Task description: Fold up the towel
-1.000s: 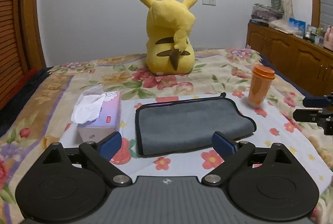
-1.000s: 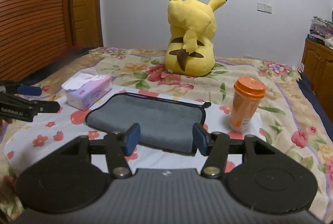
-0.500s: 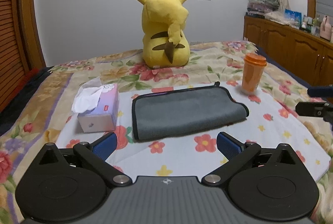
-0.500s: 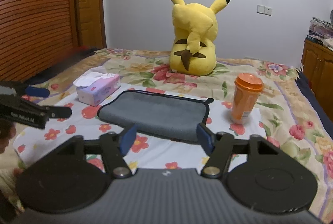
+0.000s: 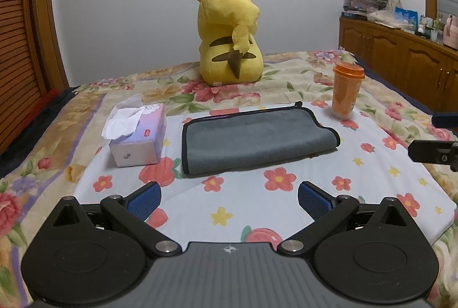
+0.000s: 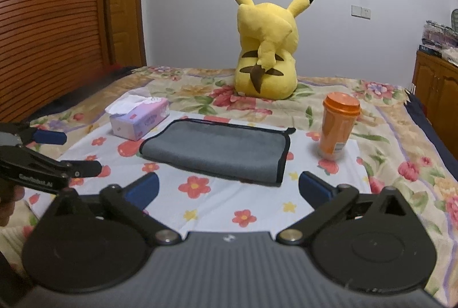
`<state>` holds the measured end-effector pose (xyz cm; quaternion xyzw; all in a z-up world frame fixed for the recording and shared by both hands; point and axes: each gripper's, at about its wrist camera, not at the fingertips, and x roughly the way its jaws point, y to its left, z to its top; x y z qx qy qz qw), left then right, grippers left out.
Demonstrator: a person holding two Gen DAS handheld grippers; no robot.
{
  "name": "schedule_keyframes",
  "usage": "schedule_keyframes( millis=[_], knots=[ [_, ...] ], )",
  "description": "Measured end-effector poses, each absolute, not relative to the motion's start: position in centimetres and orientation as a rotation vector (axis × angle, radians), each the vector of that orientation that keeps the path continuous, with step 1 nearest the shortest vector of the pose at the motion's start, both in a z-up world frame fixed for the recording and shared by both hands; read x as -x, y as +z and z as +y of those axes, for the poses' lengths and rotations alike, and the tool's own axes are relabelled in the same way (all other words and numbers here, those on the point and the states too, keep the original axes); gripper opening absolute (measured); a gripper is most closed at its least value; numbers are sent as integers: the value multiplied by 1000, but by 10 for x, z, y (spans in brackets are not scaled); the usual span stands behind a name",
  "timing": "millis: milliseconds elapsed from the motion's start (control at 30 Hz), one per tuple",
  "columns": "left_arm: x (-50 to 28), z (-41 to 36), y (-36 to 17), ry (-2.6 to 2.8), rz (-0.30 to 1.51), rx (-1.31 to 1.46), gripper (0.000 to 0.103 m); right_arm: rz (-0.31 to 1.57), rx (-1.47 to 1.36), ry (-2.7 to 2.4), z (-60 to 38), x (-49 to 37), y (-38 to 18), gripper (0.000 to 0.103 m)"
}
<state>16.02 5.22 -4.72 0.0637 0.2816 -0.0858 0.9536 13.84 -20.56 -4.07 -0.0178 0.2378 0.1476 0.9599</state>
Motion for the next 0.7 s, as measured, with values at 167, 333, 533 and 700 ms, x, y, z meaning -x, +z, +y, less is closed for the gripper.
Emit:
schedule_keyframes(
  millis=[167, 333, 533, 700],
  knots=[
    [-154, 46, -45, -181, 576, -133, 103, 490, 21, 288, -208, -132, -46, 103],
    [-144, 40, -40, -187, 572, -127, 103, 506, -7, 268, -213, -122, -51, 103],
    [-125, 33, -28, -199, 560, -115, 103, 493, -33, 239, -220, -105, -48, 103],
    [-107, 29, -21, -195, 555, -112, 103, 471, -50, 219, -225, -91, -42, 103]
  ],
)
